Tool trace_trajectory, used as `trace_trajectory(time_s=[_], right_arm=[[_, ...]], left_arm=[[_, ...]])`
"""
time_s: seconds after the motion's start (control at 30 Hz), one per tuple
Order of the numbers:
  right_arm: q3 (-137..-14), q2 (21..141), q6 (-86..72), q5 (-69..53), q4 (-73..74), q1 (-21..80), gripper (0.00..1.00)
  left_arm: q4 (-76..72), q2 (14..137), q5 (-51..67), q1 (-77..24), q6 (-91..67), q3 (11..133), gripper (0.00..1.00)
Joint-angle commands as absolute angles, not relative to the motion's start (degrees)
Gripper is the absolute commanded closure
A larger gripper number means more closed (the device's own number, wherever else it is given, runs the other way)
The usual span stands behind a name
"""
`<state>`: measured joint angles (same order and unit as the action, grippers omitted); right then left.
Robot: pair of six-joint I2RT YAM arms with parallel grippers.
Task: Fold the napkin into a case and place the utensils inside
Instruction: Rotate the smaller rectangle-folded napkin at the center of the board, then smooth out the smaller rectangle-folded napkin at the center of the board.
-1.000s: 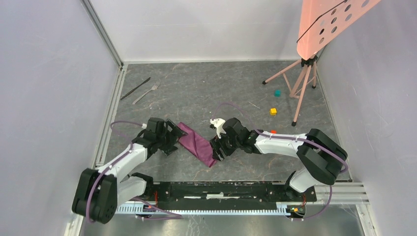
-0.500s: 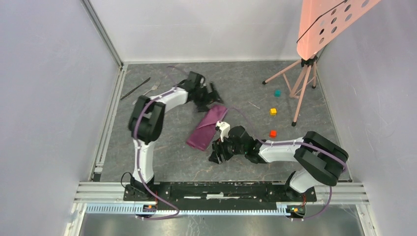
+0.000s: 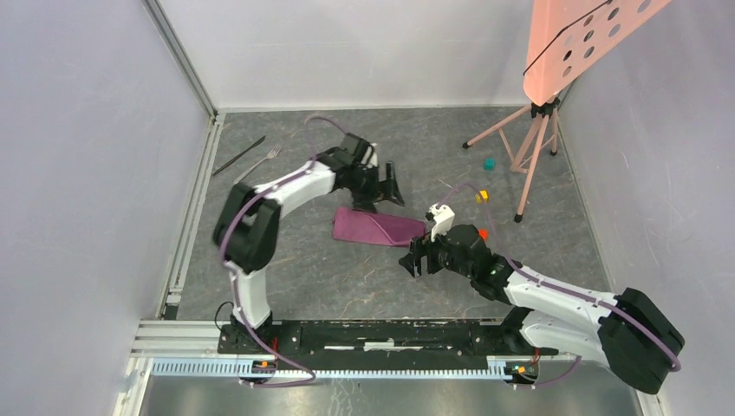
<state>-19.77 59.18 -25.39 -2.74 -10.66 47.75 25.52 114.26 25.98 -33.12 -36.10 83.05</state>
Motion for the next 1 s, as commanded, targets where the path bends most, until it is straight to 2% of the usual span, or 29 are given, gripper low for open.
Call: trace_trajectory(time_s=[0.0,0.13,0.3,0.5,0.6,0.73,0.97], right_arm=[[-20.21,58.85,-23.7,-5.17,-8.01,43.16,0.18],[-22.91,61.22,-23.23,-9.92,-9.22,40.15,0.19],[-25.36,67.37,-28.75,-24.16,-20.29,33.7,0.23],[-27.78,79.38,-33.51,-33.73,-29.88,30.76,0.25],[-25.4,83.53,-33.02,-32.86,-32.85,29.3,0.27],[-20.33,85.39,-31.15,-31.36,-35.28,27.26,0.28],[-21.37,82.22,-29.78,-34.91,-32.08,27.24,0.29]], left_arm=[[27.49,98.47,18.44,-30.22,-31.09,76.22,0.0],[26.27,90.77,16.54,-26.74,-32.6,67.58,0.0],[10.7,90.44,26.48,-21.07,-40.94,56.36,0.0],[4.93,100.32,27.99,-19.29,-42.54,58.56,0.0],[5.16,102.69,26.43,-18.89,-42.02,59.0,0.0],[5.62,100.54,26.76,-19.05,-40.79,57.8,0.0],[9.16,95.23,28.41,-19.01,-40.93,59.38,0.0]])
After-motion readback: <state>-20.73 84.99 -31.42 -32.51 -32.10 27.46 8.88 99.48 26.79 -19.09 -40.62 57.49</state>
